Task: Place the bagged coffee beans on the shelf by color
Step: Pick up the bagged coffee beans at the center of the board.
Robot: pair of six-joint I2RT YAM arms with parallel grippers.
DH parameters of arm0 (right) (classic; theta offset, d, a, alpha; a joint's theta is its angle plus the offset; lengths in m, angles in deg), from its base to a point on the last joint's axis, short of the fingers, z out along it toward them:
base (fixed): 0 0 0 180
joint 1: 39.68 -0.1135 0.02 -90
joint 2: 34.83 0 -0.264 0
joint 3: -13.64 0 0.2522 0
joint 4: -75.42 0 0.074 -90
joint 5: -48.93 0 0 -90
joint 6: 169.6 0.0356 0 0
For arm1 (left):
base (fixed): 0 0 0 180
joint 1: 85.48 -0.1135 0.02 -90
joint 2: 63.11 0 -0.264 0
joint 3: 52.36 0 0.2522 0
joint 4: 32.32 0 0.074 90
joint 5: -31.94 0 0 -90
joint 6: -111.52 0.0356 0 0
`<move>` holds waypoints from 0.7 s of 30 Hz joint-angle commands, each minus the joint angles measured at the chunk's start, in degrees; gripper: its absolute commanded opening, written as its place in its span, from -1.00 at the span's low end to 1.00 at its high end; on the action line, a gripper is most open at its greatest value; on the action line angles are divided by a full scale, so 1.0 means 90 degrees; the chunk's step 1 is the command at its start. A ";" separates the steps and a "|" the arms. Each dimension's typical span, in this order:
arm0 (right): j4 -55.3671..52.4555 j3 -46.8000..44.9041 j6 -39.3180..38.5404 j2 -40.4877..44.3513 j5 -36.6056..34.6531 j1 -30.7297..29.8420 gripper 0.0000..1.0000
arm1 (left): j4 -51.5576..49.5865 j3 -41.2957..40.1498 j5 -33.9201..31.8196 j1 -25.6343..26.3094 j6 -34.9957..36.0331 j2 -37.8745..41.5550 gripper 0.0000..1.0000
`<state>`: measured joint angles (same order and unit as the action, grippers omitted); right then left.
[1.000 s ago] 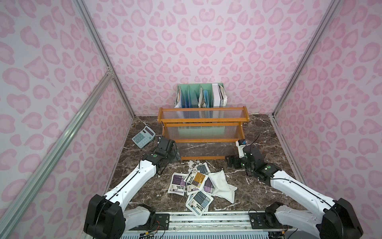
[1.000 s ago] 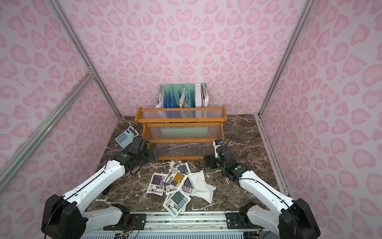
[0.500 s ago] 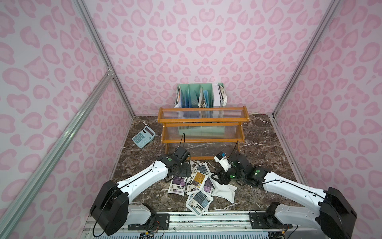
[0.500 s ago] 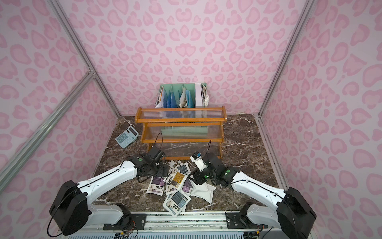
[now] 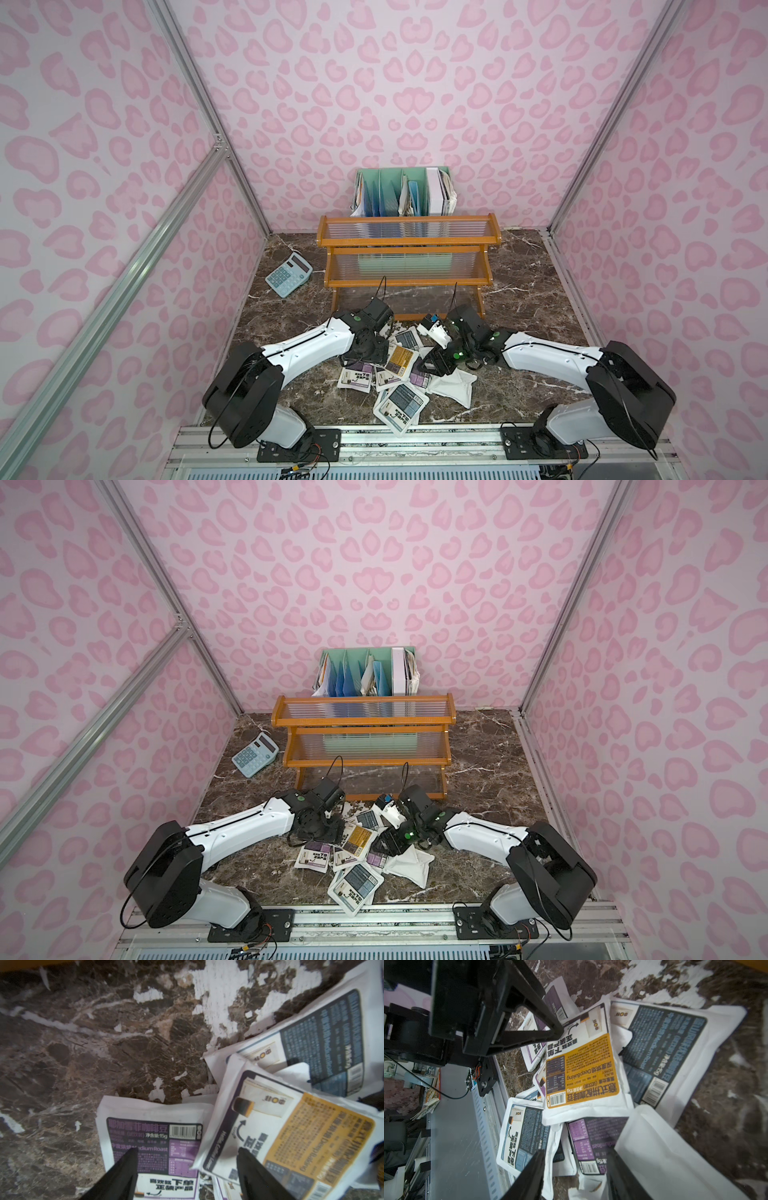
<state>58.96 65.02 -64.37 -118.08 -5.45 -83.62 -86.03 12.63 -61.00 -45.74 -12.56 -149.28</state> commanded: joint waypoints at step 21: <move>0.0580 0.0441 -0.0117 -0.1150 -0.0318 0.0218 0.07 | -0.0405 0.0324 -0.0193 0.0176 0.0223 -0.1119 -0.19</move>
<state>65.37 68.43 -63.85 -128.41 -5.65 -81.94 -88.28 16.82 -60.85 -44.16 -10.88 -158.20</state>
